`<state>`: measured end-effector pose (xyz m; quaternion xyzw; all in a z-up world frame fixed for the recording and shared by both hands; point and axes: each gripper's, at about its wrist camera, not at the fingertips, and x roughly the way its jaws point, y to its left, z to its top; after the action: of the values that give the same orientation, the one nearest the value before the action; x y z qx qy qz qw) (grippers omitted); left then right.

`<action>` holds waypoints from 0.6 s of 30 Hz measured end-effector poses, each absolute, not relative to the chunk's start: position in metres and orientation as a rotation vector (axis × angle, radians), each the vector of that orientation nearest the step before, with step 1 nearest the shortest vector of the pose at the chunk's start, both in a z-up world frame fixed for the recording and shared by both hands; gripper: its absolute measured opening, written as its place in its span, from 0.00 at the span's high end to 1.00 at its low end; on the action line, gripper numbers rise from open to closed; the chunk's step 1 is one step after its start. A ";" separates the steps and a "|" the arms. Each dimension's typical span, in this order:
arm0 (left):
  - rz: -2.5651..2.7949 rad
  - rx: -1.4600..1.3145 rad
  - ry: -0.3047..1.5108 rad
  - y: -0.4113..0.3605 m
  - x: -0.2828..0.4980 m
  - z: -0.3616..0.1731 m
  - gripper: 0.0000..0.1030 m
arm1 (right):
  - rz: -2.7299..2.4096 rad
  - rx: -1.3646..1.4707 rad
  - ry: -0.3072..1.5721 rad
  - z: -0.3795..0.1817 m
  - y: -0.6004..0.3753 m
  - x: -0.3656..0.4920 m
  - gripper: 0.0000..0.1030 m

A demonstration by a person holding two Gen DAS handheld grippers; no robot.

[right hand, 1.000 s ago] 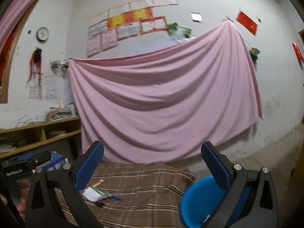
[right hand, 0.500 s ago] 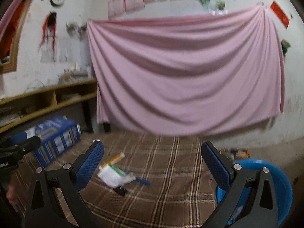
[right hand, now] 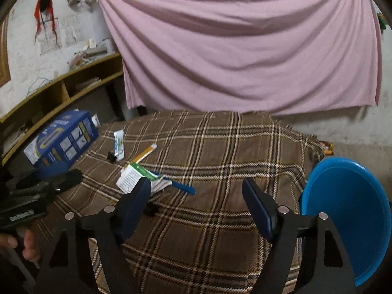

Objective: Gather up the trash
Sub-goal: 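Move both tools back over the remaining items on the bed, then grasp the white-green leaflet with the left gripper while the right grasps the black binder clip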

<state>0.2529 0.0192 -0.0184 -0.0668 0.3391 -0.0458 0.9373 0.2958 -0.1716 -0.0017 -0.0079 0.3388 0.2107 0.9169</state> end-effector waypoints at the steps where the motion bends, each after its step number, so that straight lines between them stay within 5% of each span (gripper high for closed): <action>1: -0.115 -0.144 0.718 0.017 0.258 -0.023 0.48 | 0.435 -0.015 0.709 -0.004 -0.171 0.298 0.27; 8: -0.185 -0.191 0.818 0.008 0.290 -0.035 0.57 | 0.447 0.041 0.792 -0.013 -0.179 0.311 0.27; 18: -0.224 -0.223 0.909 -0.001 0.321 -0.049 0.84 | 0.473 0.042 0.836 -0.019 -0.175 0.316 0.30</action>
<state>0.3211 -0.0010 -0.0493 -0.1074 0.4373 -0.1078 0.8864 0.3163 -0.1748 -0.0187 0.0200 0.4023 0.2277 0.8865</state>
